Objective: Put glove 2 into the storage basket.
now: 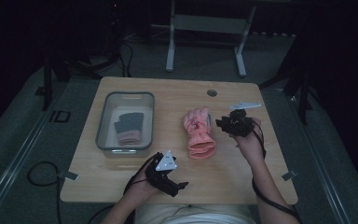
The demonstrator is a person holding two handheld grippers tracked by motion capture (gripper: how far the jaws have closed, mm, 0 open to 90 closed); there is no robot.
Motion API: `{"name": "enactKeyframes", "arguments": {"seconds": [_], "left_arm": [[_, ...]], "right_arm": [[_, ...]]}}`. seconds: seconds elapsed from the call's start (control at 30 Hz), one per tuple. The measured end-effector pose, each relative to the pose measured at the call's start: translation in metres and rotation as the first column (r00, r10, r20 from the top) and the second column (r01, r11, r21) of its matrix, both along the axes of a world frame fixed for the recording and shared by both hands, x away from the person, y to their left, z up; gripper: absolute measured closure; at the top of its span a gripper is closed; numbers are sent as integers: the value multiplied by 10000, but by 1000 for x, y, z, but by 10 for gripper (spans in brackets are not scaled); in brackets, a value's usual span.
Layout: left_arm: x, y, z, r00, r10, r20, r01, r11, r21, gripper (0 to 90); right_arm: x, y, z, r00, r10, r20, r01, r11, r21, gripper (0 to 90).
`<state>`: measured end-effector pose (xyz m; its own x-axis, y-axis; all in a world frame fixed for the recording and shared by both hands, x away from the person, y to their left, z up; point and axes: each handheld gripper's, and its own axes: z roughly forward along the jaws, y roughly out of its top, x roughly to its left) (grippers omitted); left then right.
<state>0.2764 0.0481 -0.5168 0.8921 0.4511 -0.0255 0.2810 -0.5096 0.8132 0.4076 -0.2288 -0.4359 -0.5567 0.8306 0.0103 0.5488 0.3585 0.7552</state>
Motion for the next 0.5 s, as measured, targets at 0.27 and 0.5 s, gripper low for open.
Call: {"name": "enactKeyframes", "arguments": {"seconds": [0.27, 0.5], "left_arm": [[26, -15, 36, 9919, 1240, -273, -1231, 9918, 339, 25], [75, -27, 64, 9742, 2242, -261, -2229, 9739, 429, 94]], "right_arm": [[1, -5, 8, 9988, 313, 381, -314, 9995, 45, 665], [13, 4, 1, 9984, 444, 338, -440, 9989, -137, 624]]}}
